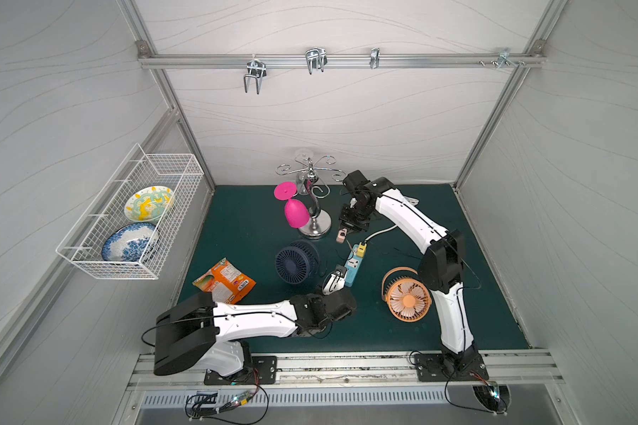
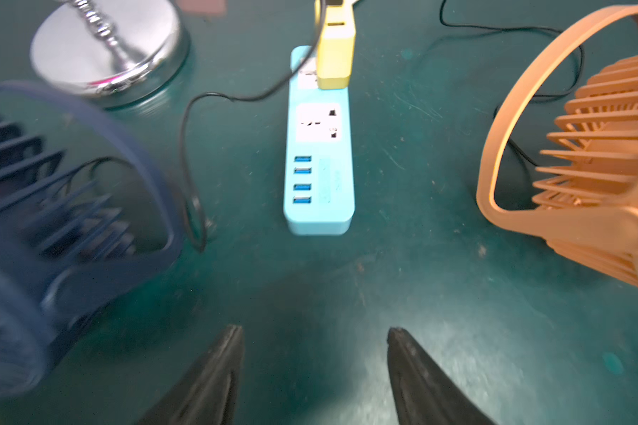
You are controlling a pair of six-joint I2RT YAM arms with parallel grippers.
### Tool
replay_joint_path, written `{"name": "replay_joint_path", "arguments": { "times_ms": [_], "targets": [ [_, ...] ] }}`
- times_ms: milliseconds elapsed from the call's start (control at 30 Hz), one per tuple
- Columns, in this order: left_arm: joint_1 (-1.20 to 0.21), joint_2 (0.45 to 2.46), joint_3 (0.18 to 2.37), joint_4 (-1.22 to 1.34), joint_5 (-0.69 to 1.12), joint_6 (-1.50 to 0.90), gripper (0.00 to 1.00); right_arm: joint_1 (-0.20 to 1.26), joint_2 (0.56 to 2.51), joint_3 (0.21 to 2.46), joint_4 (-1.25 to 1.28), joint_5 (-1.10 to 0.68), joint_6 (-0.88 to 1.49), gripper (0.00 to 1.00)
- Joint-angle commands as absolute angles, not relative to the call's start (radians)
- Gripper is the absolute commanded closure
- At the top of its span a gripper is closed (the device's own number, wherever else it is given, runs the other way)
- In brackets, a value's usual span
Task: Unplug the desk fan from the power strip
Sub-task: Place the plug at the center of the board.
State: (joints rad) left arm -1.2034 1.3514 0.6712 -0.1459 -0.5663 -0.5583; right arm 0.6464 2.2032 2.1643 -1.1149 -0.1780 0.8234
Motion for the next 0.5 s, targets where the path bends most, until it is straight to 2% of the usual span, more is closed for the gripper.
{"name": "replay_joint_path", "arguments": {
  "times_ms": [0,167,467],
  "targets": [
    [-1.225,1.261,0.631,-0.254,-0.649,-0.663,0.34,0.667,2.239,2.162,-1.050,-0.215,0.838,1.00],
    [-1.243,1.154,0.566,-0.307,-0.675,-0.707,0.34,0.672,2.280,2.166,-0.987,-0.241,0.852,1.00],
    [-1.248,1.113,0.544,-0.330,-0.686,-0.739,0.34,0.675,2.378,2.220,-0.882,-0.316,0.894,1.00]
  ]
}}
